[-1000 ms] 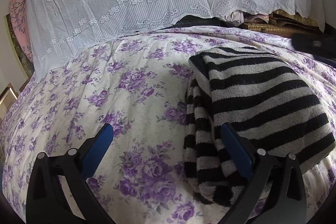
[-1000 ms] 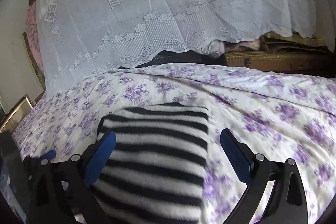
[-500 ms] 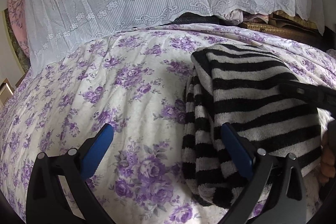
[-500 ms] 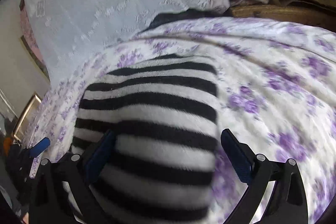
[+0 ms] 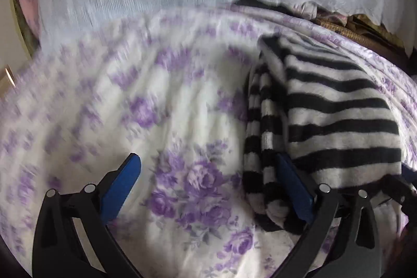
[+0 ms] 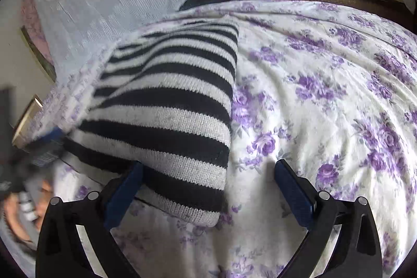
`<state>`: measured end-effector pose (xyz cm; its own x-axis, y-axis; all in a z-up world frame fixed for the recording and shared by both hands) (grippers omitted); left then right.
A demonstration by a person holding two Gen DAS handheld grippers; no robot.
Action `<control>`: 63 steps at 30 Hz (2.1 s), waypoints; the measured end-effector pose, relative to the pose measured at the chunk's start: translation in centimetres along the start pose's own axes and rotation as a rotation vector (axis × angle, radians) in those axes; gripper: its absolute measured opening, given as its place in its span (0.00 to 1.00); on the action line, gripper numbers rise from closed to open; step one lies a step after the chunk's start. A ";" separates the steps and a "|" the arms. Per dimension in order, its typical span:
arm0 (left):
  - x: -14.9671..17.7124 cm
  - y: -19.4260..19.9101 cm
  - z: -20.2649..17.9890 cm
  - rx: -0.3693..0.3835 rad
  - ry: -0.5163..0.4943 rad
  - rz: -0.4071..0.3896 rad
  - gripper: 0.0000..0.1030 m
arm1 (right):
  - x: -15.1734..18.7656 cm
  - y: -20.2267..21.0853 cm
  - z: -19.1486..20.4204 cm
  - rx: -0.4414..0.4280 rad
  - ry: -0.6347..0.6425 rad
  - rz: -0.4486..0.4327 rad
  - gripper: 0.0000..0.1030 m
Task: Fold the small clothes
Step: 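Press and straighten the folded sweater bundle with both tools, then grasp the folded striped sweater with the right tool and lift it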
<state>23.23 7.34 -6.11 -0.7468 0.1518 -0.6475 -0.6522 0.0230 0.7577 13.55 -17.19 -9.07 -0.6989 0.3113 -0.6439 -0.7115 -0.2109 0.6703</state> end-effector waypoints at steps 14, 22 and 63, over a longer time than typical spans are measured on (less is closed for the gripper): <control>0.9 2.1 1.8 0.233 0.110 0.026 0.95 | -0.1 0.7 -1.0 -0.085 -0.057 -0.023 0.97; -0.3 3.3 1.3 0.465 0.174 0.054 0.96 | 0.0 1.5 -2.8 -0.218 -0.158 -0.062 0.97; -2.0 -1.0 -3.6 0.481 0.087 0.040 0.96 | -9.4 -1.5 -4.4 -0.317 -0.238 -0.132 0.97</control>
<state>24.92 3.46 -5.93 -0.7913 0.0792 -0.6063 -0.5046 0.4754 0.7207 20.87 -23.89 -5.60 -0.5903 0.5526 -0.5884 -0.8070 -0.4182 0.4169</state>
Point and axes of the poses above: each gripper's, at about its wrist camera, not at the fingertips, and y roughly against the way its jaws point, z to its left, x to its underside, the point moved 1 cm from there along -y, roughly the way its jaws point, and after that the axes turned 7 degrees about -x, right-handed, at the moved point
